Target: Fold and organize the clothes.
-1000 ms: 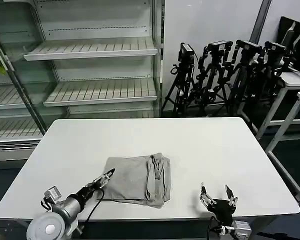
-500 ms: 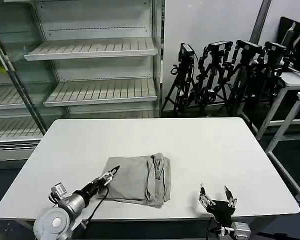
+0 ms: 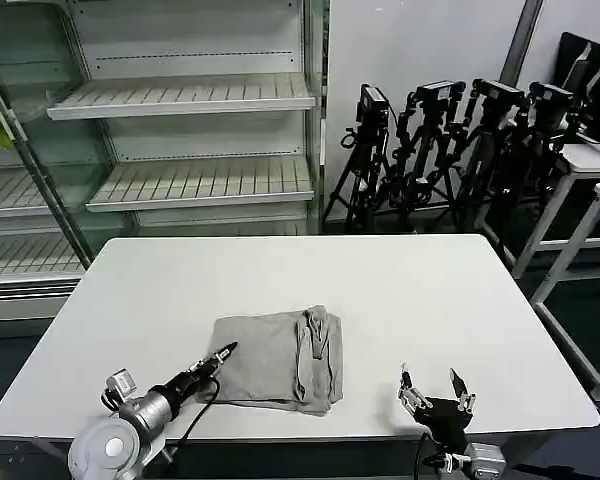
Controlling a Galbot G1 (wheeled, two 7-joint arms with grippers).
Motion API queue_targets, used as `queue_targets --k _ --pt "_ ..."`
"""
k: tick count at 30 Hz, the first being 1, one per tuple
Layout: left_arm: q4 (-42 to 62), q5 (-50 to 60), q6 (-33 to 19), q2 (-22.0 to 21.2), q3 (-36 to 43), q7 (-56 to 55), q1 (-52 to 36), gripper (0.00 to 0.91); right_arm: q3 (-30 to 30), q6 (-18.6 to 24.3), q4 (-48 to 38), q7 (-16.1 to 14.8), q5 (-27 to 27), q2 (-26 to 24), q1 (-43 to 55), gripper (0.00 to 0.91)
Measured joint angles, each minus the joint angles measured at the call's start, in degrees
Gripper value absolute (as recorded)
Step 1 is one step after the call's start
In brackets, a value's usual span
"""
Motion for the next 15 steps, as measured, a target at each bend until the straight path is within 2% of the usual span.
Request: queue_targets --k 8,15 --pt "-2.4 -2.5 0.0 1.3 -2.8 -1.1 0.3 0.04 0.4 -0.2 0.8 0.1 0.8 -0.5 0.3 0.907" --pt "-4.1 -0.7 -0.2 6.6 -11.0 0.0 1.6 0.04 0.2 -0.3 0.9 0.2 1.9 -1.4 1.2 0.907"
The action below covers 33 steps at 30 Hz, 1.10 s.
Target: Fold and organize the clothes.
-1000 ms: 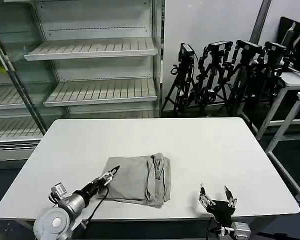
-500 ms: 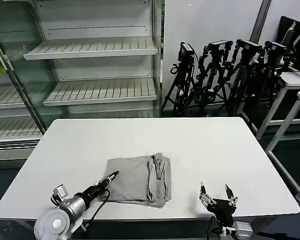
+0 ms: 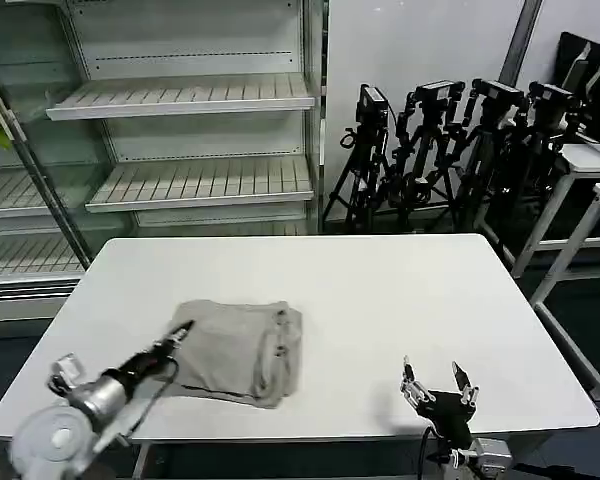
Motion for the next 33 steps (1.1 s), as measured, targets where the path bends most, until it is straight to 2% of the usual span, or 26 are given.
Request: queue_targets --k 12,18,21,25,33 --pt "-0.9 12.3 -0.2 14.0 -17.2 7.5 4.9 0.04 -2.0 0.3 -1.2 -0.1 1.0 -1.4 2.6 0.907" --pt "-4.5 18.2 -0.2 17.1 -18.7 8.1 6.6 0.04 -3.0 0.7 -1.5 0.0 0.5 -1.3 3.1 0.907" --pt "-6.6 20.0 -0.2 16.7 -15.7 6.8 6.0 0.04 -3.5 0.8 -1.4 -0.1 -0.2 -1.1 3.1 0.907" --pt "-7.5 19.9 -0.2 13.6 -8.6 3.5 2.9 0.04 -3.5 1.0 -1.3 -0.1 -1.3 -0.5 2.6 0.907" --pt "-5.1 11.3 -0.2 2.6 5.8 -4.5 -6.0 0.04 -2.8 1.7 -0.9 -0.3 -3.9 1.3 0.8 0.907"
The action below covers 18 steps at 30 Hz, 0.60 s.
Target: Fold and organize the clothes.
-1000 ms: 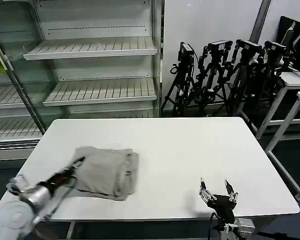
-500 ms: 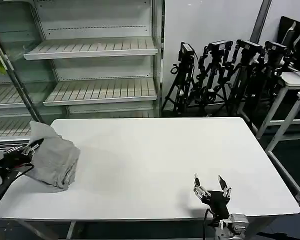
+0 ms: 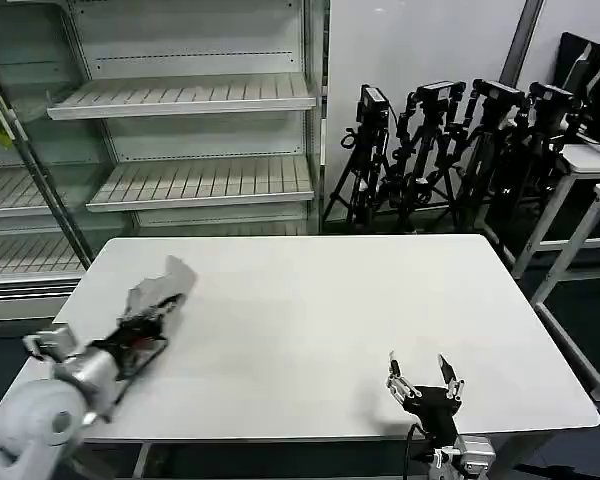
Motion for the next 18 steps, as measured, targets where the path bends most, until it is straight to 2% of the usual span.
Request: queue_targets --k 6,13,14,15,18 --pt "3.6 -6.0 -0.1 -8.3 8.4 -5.4 -6.5 0.04 0.0 0.4 0.0 -0.2 -2.1 1.5 -1.1 0.907" --pt "8.9 -8.9 -1.0 -15.6 16.0 -9.1 -12.1 0.04 0.4 0.4 0.0 -0.4 -3.8 3.1 -1.1 0.907" --pt "9.8 -9.0 -1.1 -16.5 17.0 -9.4 -12.8 0.181 0.6 0.4 0.1 -0.4 -3.9 3.1 -1.2 0.907" --pt "10.5 -9.0 -1.3 -17.3 18.0 -9.7 -13.3 0.907 0.7 0.3 0.2 -0.4 -3.9 3.1 -1.2 0.907" --pt "12.7 -7.9 -1.5 -19.4 21.1 -9.9 -14.9 0.907 1.2 0.0 0.5 -0.2 -3.9 3.4 -1.0 0.907"
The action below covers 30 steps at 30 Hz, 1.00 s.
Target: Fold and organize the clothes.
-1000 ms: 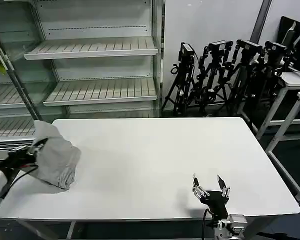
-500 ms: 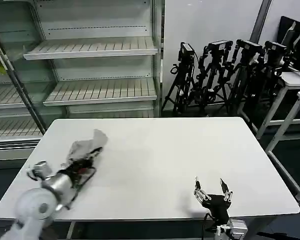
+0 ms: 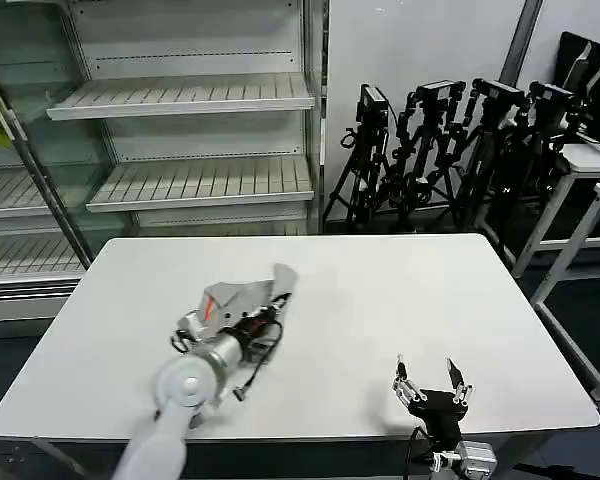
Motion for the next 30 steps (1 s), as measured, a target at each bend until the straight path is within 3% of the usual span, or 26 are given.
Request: queue_targets --k 12,19,30 --pt "0.6 16.3 -4.4 -5.1 6.1 4.6 -1.0 0.907 2.2 1.1 0.9 -0.4 -3.6 -1.1 1.1 0.907" --pt "-5.7 26.9 -8.3 -4.2 4.8 6.9 3.5 0.907 2.6 3.9 0.5 -0.1 -6.1 -2.8 1.8 0.907" --pt "-16.0 40.7 -14.6 0.2 -5.3 10.1 14.3 0.907 1.4 7.9 -0.4 -0.3 -6.5 -4.9 3.1 0.907"
